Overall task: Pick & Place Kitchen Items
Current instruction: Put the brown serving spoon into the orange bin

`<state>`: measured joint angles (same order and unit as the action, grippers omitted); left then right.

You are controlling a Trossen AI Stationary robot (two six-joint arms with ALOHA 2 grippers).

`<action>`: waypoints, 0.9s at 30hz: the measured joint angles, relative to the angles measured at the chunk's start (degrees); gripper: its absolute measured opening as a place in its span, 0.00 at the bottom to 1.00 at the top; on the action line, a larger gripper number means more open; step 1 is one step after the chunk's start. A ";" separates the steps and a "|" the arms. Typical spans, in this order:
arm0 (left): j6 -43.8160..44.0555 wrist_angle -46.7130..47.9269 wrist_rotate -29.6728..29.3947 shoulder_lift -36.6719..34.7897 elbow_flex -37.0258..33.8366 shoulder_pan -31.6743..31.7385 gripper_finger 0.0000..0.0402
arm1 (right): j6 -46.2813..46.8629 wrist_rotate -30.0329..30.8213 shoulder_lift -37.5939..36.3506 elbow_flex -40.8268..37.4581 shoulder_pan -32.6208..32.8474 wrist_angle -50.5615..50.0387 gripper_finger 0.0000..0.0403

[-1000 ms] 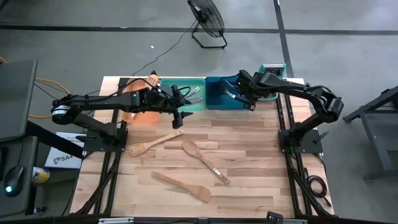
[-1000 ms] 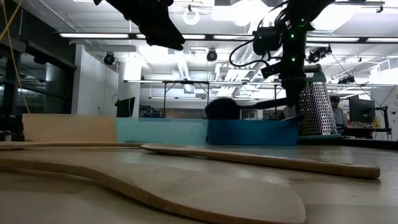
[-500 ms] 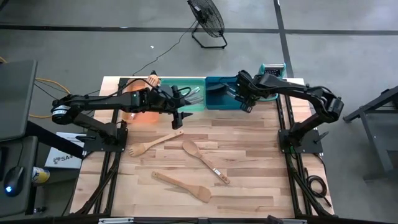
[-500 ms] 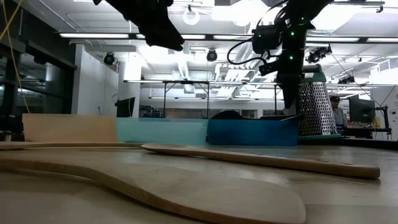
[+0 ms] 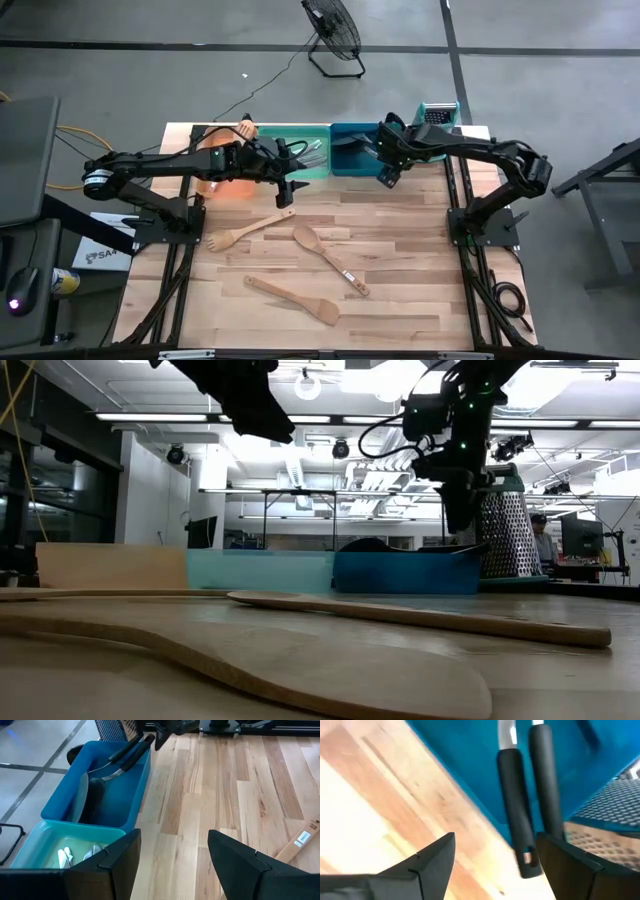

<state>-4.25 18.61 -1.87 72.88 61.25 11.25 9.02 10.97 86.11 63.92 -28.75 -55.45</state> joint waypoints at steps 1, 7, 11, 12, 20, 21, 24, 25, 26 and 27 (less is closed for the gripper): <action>0.01 0.00 0.00 0.00 0.00 0.00 0.56 | 0.51 -0.52 0.00 0.00 0.06 0.00 0.67; 1.47 0.00 -0.01 -0.04 0.00 0.00 0.56 | 2.60 -2.03 -2.51 0.00 -0.01 0.76 0.67; 2.02 -0.01 -0.02 -0.04 0.00 0.00 0.56 | 3.46 -2.00 -6.54 0.00 -0.01 1.10 0.67; 2.49 -0.02 -0.01 -0.04 0.00 0.00 0.56 | 4.12 -2.00 -7.78 0.00 0.00 1.10 0.67; 5.39 0.66 0.00 -0.09 0.00 -0.02 0.56 | 7.91 -2.17 -17.06 0.00 4.25 1.01 0.67; 6.22 1.27 0.00 -0.09 0.00 -0.02 0.56 | 9.02 -2.16 -17.87 0.00 5.28 0.98 0.67; 9.93 3.89 0.00 -0.09 0.00 -0.02 0.56 | 12.28 -2.17 -19.98 0.00 9.17 0.87 0.67; 11.26 4.87 0.00 -0.09 0.00 -0.02 0.56 | 13.24 -2.15 -20.54 0.00 10.83 0.88 0.67; 12.55 6.17 0.11 -0.09 0.00 -0.02 0.56 | 14.02 -2.01 -21.07 0.00 12.70 0.86 0.67; 13.86 7.76 0.46 -0.09 0.00 -0.02 0.56 | 14.86 -1.85 -21.25 0.00 14.50 0.88 0.67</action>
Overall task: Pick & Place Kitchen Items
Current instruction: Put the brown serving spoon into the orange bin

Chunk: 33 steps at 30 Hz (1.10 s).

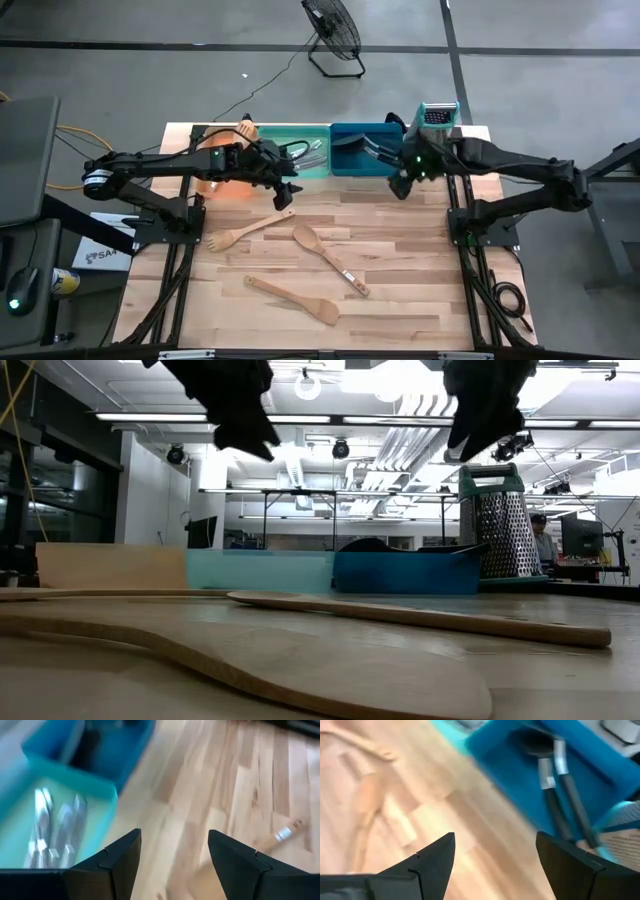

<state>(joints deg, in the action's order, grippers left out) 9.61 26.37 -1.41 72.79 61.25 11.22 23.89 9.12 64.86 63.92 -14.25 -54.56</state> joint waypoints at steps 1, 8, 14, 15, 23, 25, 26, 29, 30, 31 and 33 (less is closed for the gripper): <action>1.43 1.64 0.69 0.00 0.00 0.00 0.56 | 0.62 0.42 -0.02 0.00 1.94 0.10 0.67; 12.51 16.49 0.87 0.00 0.00 -2.04 0.56 | 5.19 5.43 -0.09 0.00 14.24 0.78 0.67; 18.60 29.31 0.73 0.95 -0.02 -8.09 0.56 | 10.95 7.61 -0.09 0.00 22.42 1.06 0.67; 20.01 31.09 0.41 1.37 -0.02 -9.06 0.56 | 11.79 8.04 -0.07 0.00 23.84 1.05 0.67; 29.25 38.49 -4.23 4.73 -0.03 -15.80 0.56 | 21.99 15.39 -0.06 0.00 34.14 1.29 0.67; 29.72 37.65 -5.09 5.73 -0.29 -17.03 0.56 | 24.82 17.05 -0.01 0.00 36.24 1.49 0.67; 29.65 36.96 -5.09 6.20 -0.63 -17.34 0.56 | 26.39 17.62 0.20 0.00 37.15 1.71 0.67; 27.15 33.62 -4.92 7.71 -2.58 -17.70 0.56 | 31.08 19.00 0.37 0.00 39.73 2.26 0.67; 26.55 32.95 -4.85 8.16 -3.28 -17.61 0.56 | 32.28 19.59 0.37 0.00 40.55 2.67 0.67; 26.20 31.98 -4.87 8.64 -4.01 -17.58 0.56 | 33.16 20.49 0.36 0.00 41.26 3.09 0.67; 25.59 30.17 -5.25 9.22 -5.56 -16.75 0.56 | 34.54 22.16 0.35 0.00 42.50 3.21 0.67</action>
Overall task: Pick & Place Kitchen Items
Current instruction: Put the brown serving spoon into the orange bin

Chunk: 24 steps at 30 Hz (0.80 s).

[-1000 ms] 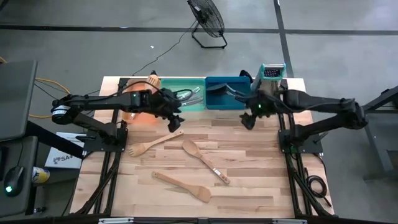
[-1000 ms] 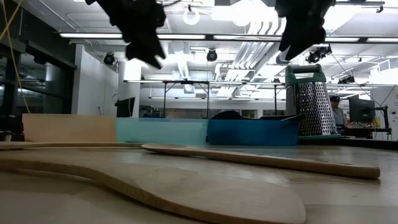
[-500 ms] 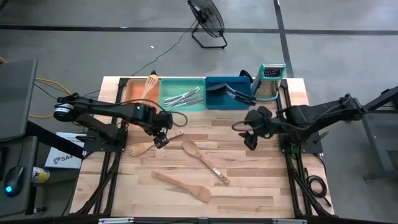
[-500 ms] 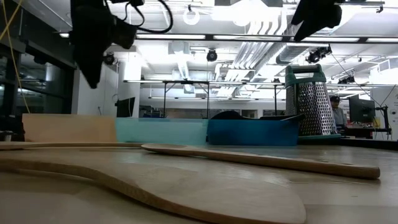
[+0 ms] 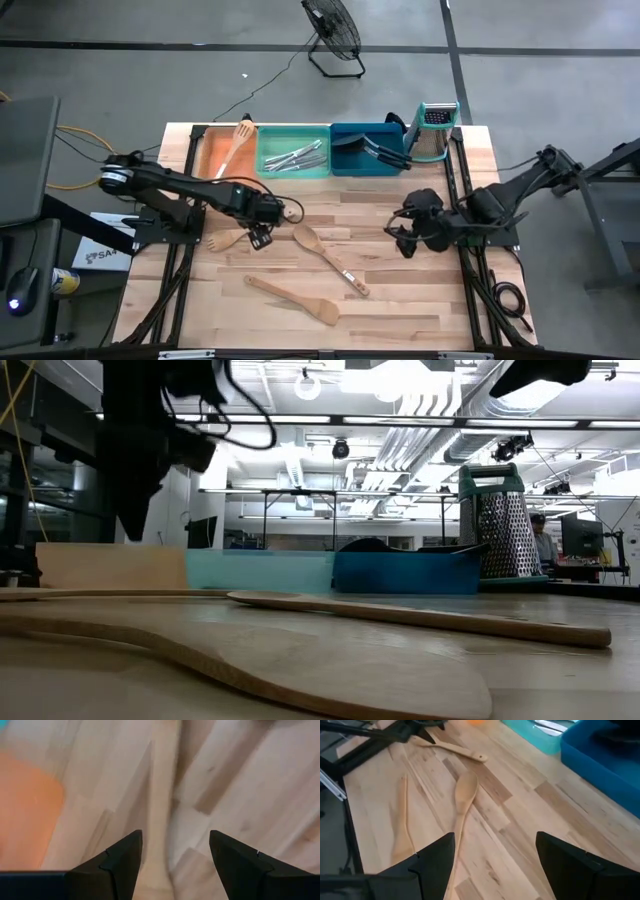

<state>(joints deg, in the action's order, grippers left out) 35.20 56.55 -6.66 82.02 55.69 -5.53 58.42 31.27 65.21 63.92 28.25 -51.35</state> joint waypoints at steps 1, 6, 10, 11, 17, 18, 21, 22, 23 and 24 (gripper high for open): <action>-0.05 -0.03 -0.17 0.38 -0.64 0.32 0.56 | 0.63 0.40 0.00 0.00 0.50 -0.01 0.67; -1.12 -1.78 0.30 1.18 -4.94 1.39 0.56 | 3.20 0.40 0.43 0.00 1.61 0.11 0.67; -2.45 -4.54 2.61 1.20 -8.56 1.41 0.56 | 3.31 0.32 2.03 0.00 2.19 0.22 0.67; -2.46 -5.21 3.34 1.24 -9.24 1.41 0.56 | 3.30 0.31 2.57 0.00 2.18 0.20 0.67; -2.60 -9.06 4.67 1.25 -13.35 1.38 0.56 | 4.18 0.15 6.07 0.00 2.14 0.22 0.67; -2.59 -9.69 4.80 1.25 -14.04 1.38 0.56 | 4.48 0.06 6.57 0.00 2.14 0.22 0.67; -2.39 -11.42 6.30 1.03 -15.92 1.41 0.55 | 4.73 -0.26 7.87 -0.02 2.14 0.22 0.67; -2.41 -11.88 6.64 0.98 -16.56 1.41 0.55 | 4.75 -0.30 8.20 -0.01 2.14 0.22 0.67; -2.42 -12.10 6.86 0.96 -17.13 1.41 0.53 | 4.78 -0.31 8.36 -0.02 2.14 0.22 0.67; -2.41 -12.26 6.99 0.96 -17.57 1.38 0.51 | 4.76 -0.31 8.42 -0.02 2.15 0.22 0.67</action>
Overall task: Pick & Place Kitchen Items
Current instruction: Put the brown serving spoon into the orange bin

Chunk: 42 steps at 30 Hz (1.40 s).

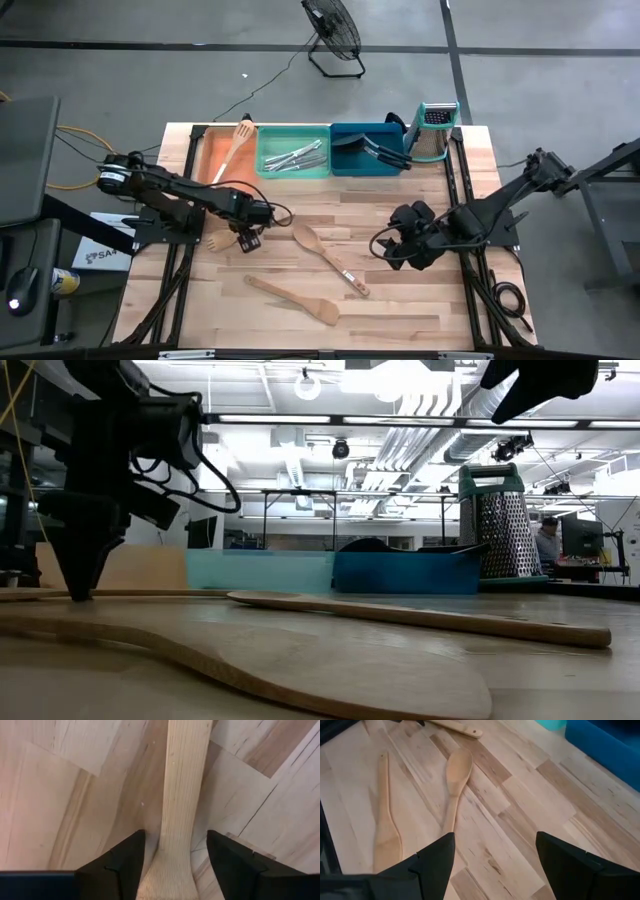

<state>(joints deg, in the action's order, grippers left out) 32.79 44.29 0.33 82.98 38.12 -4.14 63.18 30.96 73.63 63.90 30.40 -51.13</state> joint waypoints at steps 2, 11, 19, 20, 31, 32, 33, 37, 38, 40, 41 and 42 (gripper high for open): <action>0.40 -0.06 0.05 0.02 -0.67 0.00 0.46 | 0.02 0.05 0.02 0.00 -0.01 0.04 0.67; 1.38 -0.74 -0.25 0.04 -1.28 0.00 0.17 | -0.13 0.22 0.02 0.00 -0.01 0.44 0.67; 1.67 -0.27 2.27 -0.52 -0.27 0.02 0.17 | -0.40 0.20 0.02 0.00 0.00 0.42 0.67; 1.70 0.19 2.53 -0.79 0.42 0.03 0.17 | -0.40 0.20 0.02 0.00 -0.01 0.42 0.67; 2.39 5.66 10.02 -3.06 12.08 -0.04 0.17 | -2.11 -1.38 0.04 0.00 0.00 0.33 0.67; 2.50 6.63 10.02 -3.31 13.47 -0.07 0.17 | -2.50 -1.38 0.04 0.00 -0.01 0.33 0.67; 2.76 7.19 9.97 -3.35 14.78 -0.06 0.17 | -3.08 -1.38 0.04 0.00 -0.01 0.35 0.67; 3.53 7.18 7.54 -3.33 20.21 0.00 0.17 | -4.70 -1.20 0.04 0.00 -0.01 0.23 0.67; 3.65 7.09 6.78 -3.34 21.42 0.00 0.17 | -4.98 -1.16 0.04 0.00 -0.01 0.24 0.67; 4.33 7.22 5.24 -3.34 23.52 0.00 0.17 | -5.83 -0.95 0.04 0.00 -0.01 0.26 0.67; 5.00 7.11 4.16 -3.33 24.50 0.00 0.17 | -6.42 -0.89 0.04 0.00 -0.01 0.31 0.67; 5.53 6.80 2.85 -3.34 25.42 0.00 0.17 | -7.07 -0.85 0.04 0.00 -0.01 0.28 0.67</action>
<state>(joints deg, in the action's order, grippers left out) 38.32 51.09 3.18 79.64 63.55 -4.14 56.11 30.11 73.67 63.90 30.39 -50.85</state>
